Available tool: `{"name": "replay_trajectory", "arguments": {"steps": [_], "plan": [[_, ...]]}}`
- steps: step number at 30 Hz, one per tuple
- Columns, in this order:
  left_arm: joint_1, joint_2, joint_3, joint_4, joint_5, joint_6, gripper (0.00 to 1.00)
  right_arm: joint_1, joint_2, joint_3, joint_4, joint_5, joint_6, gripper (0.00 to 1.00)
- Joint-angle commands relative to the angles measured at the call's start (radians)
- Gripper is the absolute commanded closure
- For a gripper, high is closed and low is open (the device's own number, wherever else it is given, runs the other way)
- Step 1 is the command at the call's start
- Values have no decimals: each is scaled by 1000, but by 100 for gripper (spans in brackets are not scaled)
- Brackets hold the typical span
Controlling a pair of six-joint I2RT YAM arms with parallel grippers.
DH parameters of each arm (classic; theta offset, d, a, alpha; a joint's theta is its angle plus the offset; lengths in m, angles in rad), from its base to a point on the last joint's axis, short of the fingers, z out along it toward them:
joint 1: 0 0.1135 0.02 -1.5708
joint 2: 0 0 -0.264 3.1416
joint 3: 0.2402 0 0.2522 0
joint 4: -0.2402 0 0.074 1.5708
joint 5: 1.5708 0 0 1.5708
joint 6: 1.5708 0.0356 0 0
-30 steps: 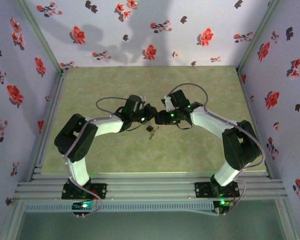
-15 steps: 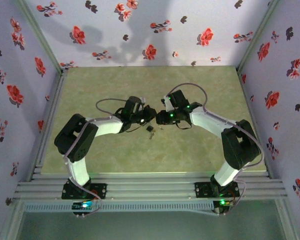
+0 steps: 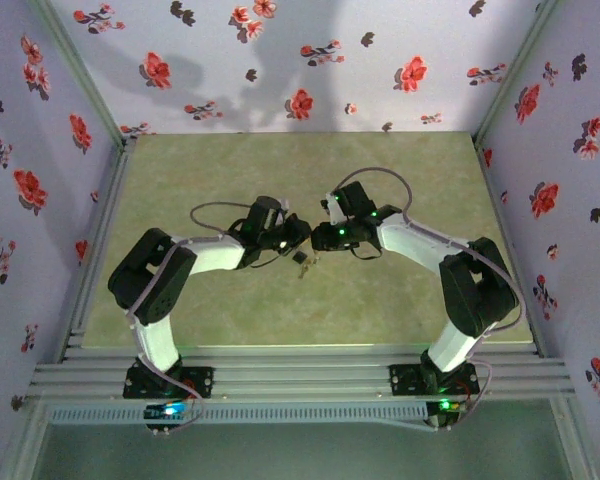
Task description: Lock with the key
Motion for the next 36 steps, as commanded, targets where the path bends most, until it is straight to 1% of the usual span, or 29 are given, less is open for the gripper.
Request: {"name": "replay_trajectory", "arguments": {"steps": [1,8,15,25,36], "plan": [[0,-52,-7,62,22,-27,100,18,11,-7,31,15,-23,67],[2,-75,-10,52,-3,-41,100,22,-54,-66,108,52,-7,65],[2,-81,-2,17,-23,-53,100,24,-118,-120,190,15,1,65],[2,-91,-9,25,-18,-64,100,26,-99,-109,176,25,1,68],[4,-99,-3,16,-20,-71,100,34,-93,-110,165,29,-10,67]]}}
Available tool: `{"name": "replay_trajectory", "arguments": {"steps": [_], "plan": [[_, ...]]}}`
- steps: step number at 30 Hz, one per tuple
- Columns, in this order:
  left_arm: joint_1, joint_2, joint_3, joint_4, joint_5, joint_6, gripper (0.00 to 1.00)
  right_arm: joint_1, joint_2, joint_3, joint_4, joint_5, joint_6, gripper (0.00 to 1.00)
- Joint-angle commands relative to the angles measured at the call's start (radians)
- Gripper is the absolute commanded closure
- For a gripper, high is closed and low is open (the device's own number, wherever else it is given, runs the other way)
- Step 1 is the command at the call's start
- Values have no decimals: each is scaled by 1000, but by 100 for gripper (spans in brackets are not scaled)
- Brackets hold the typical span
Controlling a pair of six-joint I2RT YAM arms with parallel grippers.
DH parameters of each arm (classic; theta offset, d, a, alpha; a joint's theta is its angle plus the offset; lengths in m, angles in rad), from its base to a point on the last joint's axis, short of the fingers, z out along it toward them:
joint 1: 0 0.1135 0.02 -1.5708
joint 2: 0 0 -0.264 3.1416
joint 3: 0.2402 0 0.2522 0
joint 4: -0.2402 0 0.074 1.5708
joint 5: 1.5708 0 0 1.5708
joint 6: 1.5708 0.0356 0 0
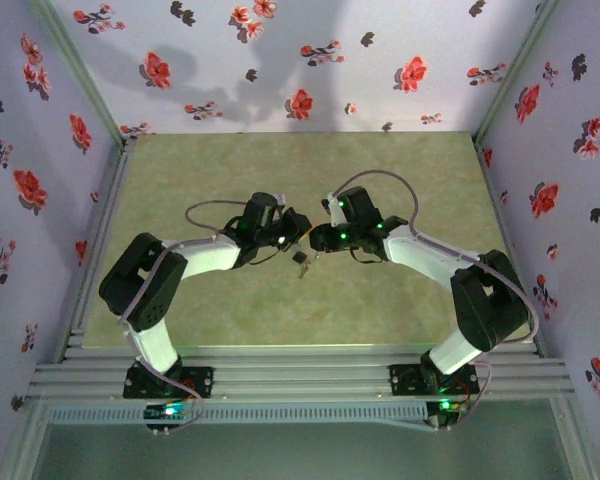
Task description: Lock with the key
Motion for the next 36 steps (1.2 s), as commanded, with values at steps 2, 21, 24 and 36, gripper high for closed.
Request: {"name": "replay_trajectory", "arguments": {"steps": [2,21,24,36], "plan": [[2,-44,0,6,-15,-18,100,12,-1,-5,8,10,-11,67],[2,-62,-21,8,-10,-26,100,17,-12,-20,30,49,-6,81],[3,-65,-23,9,-7,-27,100,18,-21,-27,38,51,-3,86],[18,-99,-80,61,20,-27,100,18,-79,-66,83,-13,21,100]]}}
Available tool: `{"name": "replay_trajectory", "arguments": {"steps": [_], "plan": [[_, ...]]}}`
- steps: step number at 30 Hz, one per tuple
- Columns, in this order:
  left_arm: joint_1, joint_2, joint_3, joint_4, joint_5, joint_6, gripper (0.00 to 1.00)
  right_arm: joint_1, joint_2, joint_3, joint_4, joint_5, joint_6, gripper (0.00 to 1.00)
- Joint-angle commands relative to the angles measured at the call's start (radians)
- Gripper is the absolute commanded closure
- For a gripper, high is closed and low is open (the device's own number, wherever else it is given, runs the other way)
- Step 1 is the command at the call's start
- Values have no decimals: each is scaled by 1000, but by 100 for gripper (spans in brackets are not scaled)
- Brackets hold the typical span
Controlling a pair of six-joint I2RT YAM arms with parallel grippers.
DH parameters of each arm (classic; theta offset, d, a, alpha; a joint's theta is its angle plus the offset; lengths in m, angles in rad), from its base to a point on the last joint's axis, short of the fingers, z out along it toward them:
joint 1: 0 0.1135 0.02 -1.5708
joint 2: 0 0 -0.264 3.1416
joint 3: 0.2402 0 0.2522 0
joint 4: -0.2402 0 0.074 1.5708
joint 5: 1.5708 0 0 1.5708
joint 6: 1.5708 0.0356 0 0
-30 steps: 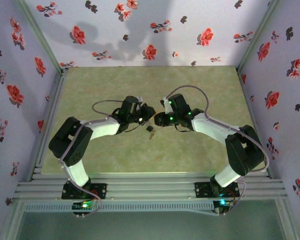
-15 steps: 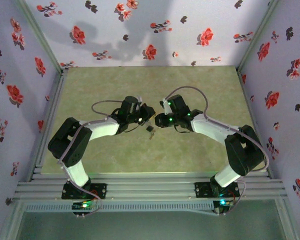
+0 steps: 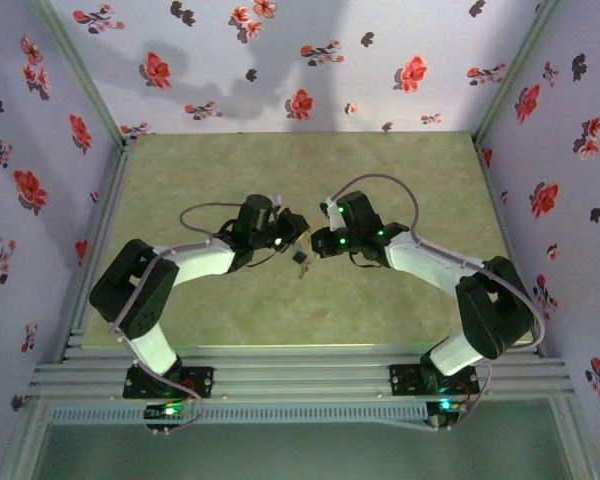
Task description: Lock with the key
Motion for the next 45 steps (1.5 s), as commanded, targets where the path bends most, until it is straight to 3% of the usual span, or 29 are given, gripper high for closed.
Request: {"name": "replay_trajectory", "arguments": {"steps": [1,20,45], "plan": [[15,-36,-33,40,31,-5,100,-2,-34,-18,41,-25,20,100],[58,-87,-188,198,105,35,100,-76,-165,-171,385,-407,273,100],[75,-34,-364,577,174,0,100,-104,-204,-257,725,-520,526,100]]}}
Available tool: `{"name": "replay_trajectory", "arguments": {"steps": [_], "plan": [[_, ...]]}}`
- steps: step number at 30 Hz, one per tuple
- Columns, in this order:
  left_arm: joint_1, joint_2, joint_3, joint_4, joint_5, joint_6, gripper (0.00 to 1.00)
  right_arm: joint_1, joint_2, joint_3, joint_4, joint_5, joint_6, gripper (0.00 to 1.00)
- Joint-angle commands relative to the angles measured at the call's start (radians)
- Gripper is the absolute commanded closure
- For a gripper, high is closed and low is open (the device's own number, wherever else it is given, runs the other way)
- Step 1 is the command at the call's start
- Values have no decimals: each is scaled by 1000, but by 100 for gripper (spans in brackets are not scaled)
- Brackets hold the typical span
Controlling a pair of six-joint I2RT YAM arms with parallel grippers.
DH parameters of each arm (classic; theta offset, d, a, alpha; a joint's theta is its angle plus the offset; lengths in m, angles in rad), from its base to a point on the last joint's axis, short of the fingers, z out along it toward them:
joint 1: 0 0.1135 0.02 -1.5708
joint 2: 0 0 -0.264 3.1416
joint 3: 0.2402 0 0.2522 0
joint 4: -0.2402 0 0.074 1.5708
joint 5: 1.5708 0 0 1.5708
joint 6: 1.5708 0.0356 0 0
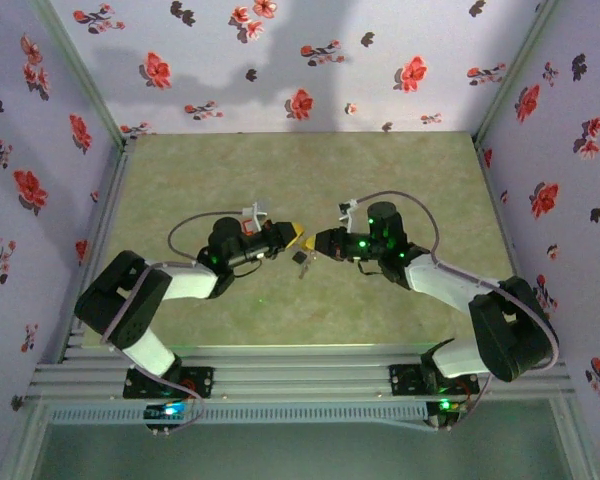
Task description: Lock with the key
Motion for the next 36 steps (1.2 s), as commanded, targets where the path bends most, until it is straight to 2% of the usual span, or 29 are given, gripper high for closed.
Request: {"name": "replay_trajectory", "arguments": {"steps": [1,9,20,36], "plan": [[22,54,-51,-6,-9,0,100,-7,-56,10,227,-74,54,100],[21,115,-79,132,8,-47,100,-7,-37,7,310,-79,118,100],[17,78,-101,139,16,-6,100,-9,-28,25,298,-35,153,100],[-31,42,-136,177,-6,52,100,1,4,32,374,-24,239,100]]}}
